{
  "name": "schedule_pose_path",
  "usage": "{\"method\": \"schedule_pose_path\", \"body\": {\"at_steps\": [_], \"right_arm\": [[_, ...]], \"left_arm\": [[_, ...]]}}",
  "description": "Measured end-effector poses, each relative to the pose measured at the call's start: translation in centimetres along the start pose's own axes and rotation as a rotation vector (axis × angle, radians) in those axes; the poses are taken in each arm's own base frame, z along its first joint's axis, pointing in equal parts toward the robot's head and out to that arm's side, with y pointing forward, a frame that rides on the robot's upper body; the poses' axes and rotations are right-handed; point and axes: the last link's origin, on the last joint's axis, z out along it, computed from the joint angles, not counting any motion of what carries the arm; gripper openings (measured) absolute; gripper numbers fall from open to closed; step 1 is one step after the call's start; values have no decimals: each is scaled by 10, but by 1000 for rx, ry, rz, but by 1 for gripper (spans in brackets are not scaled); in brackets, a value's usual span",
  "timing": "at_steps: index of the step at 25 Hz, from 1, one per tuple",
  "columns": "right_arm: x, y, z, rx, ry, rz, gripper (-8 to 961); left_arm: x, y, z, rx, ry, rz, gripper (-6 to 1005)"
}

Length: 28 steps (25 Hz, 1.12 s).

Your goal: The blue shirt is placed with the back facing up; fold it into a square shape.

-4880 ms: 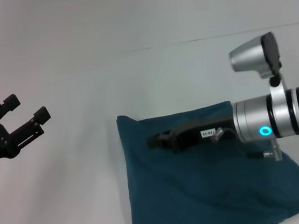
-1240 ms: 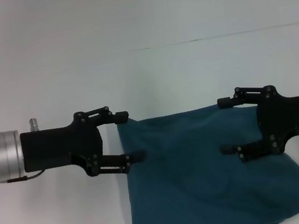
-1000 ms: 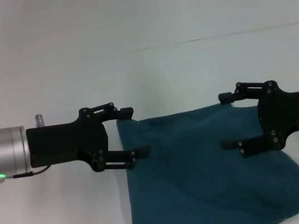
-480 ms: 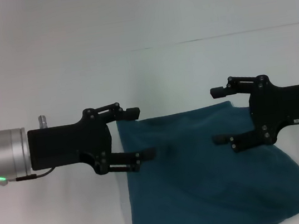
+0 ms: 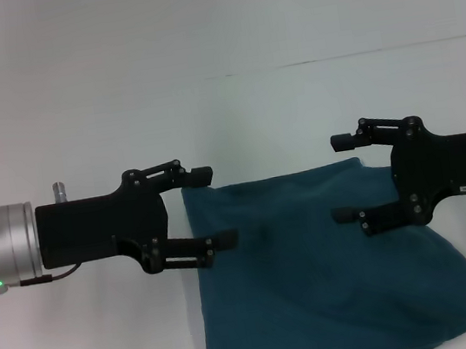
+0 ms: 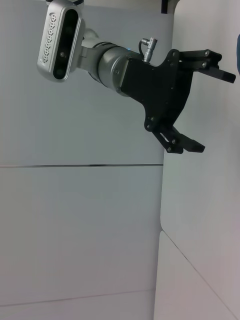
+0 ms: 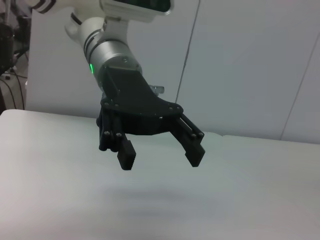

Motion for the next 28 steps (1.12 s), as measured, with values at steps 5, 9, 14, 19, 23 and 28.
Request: {"method": "schedule_pose_path", "body": {"at_steps": [5,9,14,19,23,28], "right_arm": [[-1,-1,0,6,-7,23,929],[-3,-1,1,-1,-13,29,929],[-3,-1,2,-6,-13,36,930],[-2,1,2,-10,-13,43,931],[-1,3,2,-19,-22,59,931],[-1,5,1,-25,-23,66,932]], "left_arm": [[0,-1,-1,4,-2,-8,877],[0,-2,-2,8,-5,-6,877],[0,-3,-3,13,-6,-5,876],[0,-3,-4,12,-5,-7,876],[0,-2,-3,2,-13,-35,877],[0,-4,-2,-5,-30,-66,878]]}}
